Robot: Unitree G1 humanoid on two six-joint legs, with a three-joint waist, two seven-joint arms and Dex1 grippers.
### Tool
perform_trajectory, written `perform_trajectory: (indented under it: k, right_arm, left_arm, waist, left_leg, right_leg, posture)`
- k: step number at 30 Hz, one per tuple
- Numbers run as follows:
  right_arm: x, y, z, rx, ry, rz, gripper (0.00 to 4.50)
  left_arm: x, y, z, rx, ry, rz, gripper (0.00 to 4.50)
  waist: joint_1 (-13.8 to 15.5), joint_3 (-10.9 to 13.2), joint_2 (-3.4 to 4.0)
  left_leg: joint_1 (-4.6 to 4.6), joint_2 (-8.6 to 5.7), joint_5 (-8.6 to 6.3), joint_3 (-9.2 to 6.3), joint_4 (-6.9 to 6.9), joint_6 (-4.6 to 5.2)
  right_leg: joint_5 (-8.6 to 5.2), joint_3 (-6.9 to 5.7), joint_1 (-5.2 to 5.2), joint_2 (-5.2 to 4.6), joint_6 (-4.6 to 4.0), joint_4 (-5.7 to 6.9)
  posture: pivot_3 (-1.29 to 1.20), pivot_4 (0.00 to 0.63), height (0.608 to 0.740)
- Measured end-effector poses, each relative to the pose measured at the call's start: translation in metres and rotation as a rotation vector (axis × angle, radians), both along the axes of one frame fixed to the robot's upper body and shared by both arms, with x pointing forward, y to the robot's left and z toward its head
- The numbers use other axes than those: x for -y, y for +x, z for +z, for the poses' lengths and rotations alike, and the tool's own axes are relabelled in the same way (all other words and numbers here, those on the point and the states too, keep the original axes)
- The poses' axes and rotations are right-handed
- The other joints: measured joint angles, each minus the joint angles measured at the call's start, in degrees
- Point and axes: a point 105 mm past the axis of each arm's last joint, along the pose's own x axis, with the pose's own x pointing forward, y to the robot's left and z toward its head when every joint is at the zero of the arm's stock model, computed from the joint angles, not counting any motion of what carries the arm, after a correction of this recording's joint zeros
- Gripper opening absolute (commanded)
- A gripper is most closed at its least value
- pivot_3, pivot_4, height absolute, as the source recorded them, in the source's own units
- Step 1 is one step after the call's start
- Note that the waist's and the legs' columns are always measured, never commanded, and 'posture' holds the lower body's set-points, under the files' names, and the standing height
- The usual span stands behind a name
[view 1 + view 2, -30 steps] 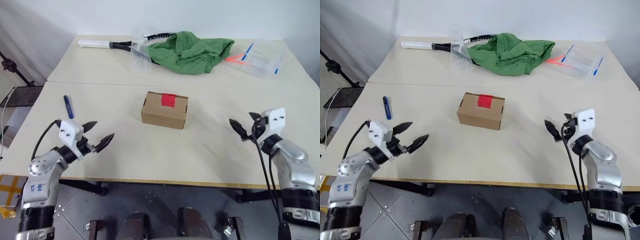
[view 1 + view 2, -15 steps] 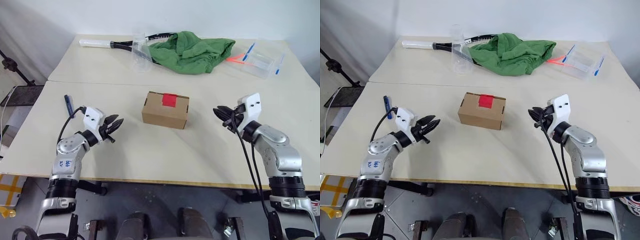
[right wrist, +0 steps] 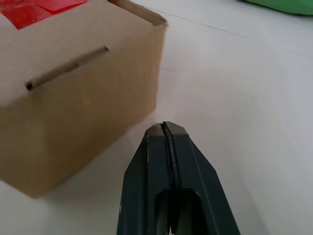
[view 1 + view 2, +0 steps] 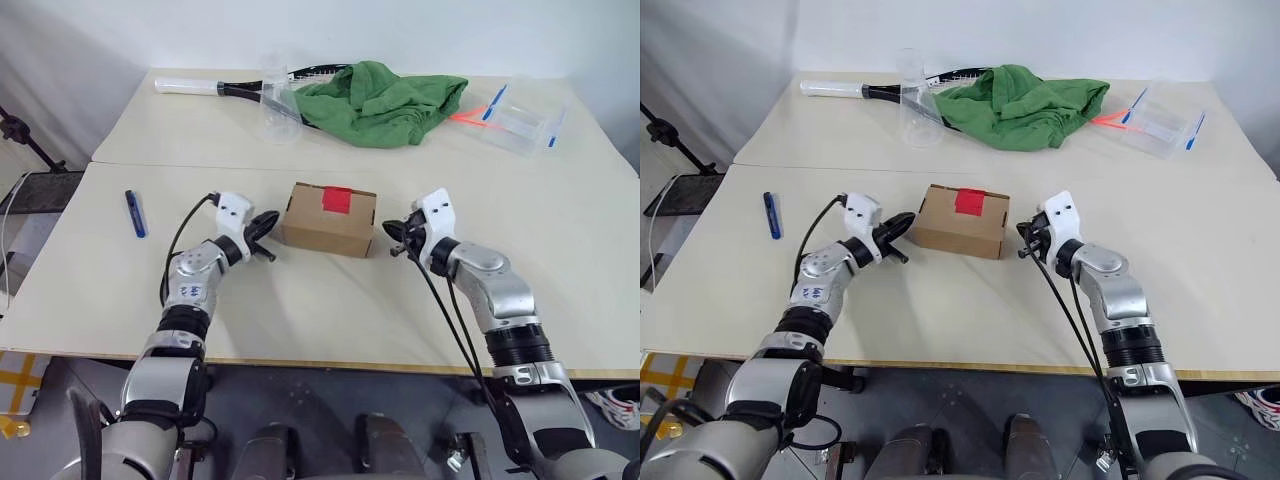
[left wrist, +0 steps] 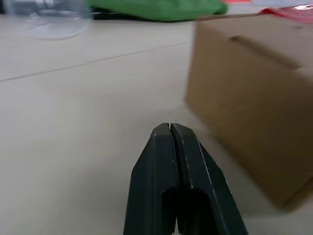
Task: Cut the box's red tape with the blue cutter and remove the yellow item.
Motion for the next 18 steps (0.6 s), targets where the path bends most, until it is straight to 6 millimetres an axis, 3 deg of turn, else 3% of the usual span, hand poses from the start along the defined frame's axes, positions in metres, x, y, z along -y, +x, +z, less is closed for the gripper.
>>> perform_trajectory:
  k: [7,13,18]
  right_arm:
    - [0.005,-0.031,-0.001,-0.076,-0.052,0.043,0.0]
    - [0.023,-0.063,-0.003,-0.159,-0.123,0.026,0.0]
    - [0.041,-0.084,0.0,-0.201,-0.212,-0.016,0.0]
  left_arm:
    - [0.02,-0.006,0.012,0.021,0.034,-0.181,0.03]
    - [0.047,-0.016,0.024,0.036,0.094,-0.388,0.03]
    - [0.065,-0.027,0.012,-0.004,0.157,-0.502,0.03]
  waist:
    - [0.2,0.01,-0.01]
    - [1.26,0.02,-0.03]
    - [1.76,0.06,-0.09]
  left_leg:
    - [-0.07,-0.06,-0.02,-0.11,0.01,0.03]
    - [-0.09,-0.35,-0.04,-0.15,0.03,0.19]
    - [-0.1,-0.46,-0.06,-0.16,0.06,0.29]
  right_leg:
    - [0.04,-1.06,-0.01,-0.38,-0.07,0.0]
    - [0.05,-1.59,0.03,-0.79,-0.08,0.02]
    - [0.06,-1.73,0.08,-0.92,-0.06,-0.01]
  posture:
    - [0.0,0.15,0.74]
    - [0.0,0.15,0.74]
    - [0.0,0.15,0.74]
